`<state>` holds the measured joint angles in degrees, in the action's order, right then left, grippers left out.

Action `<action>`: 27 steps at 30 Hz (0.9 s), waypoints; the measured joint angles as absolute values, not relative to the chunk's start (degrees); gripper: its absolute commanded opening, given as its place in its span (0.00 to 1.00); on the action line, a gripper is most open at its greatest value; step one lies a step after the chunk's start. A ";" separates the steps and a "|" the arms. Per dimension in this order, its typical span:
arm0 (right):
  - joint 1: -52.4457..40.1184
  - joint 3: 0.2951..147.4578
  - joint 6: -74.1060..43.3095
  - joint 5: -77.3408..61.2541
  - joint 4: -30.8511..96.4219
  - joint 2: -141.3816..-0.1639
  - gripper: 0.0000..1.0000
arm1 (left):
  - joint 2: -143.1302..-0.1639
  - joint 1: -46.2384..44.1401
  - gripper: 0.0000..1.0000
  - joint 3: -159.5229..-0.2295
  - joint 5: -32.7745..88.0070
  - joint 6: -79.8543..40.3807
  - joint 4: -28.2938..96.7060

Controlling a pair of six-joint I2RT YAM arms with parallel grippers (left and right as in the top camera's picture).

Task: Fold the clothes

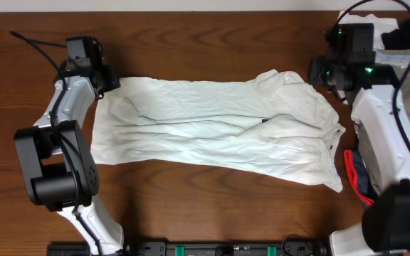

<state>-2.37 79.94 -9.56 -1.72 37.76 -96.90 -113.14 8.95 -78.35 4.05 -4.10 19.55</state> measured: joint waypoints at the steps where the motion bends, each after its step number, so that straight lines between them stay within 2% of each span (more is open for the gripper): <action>1: -2.55 79.94 -9.56 -1.76 37.47 -98.26 0.29 | -113.16 8.91 0.06 -78.35 4.08 -4.25 19.90; 15: -3.09 79.92 -9.63 -3.22 20.27 -111.26 0.30 | -112.16 8.88 0.06 -78.35 4.05 -6.02 25.76; 27: -3.09 79.92 -10.81 -7.16 15.70 -120.09 0.31 | -104.99 8.88 0.06 -78.35 4.05 -6.20 26.13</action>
<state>-3.09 79.92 -10.81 -7.16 15.70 -120.09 -104.99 8.88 -78.35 4.05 -6.20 26.13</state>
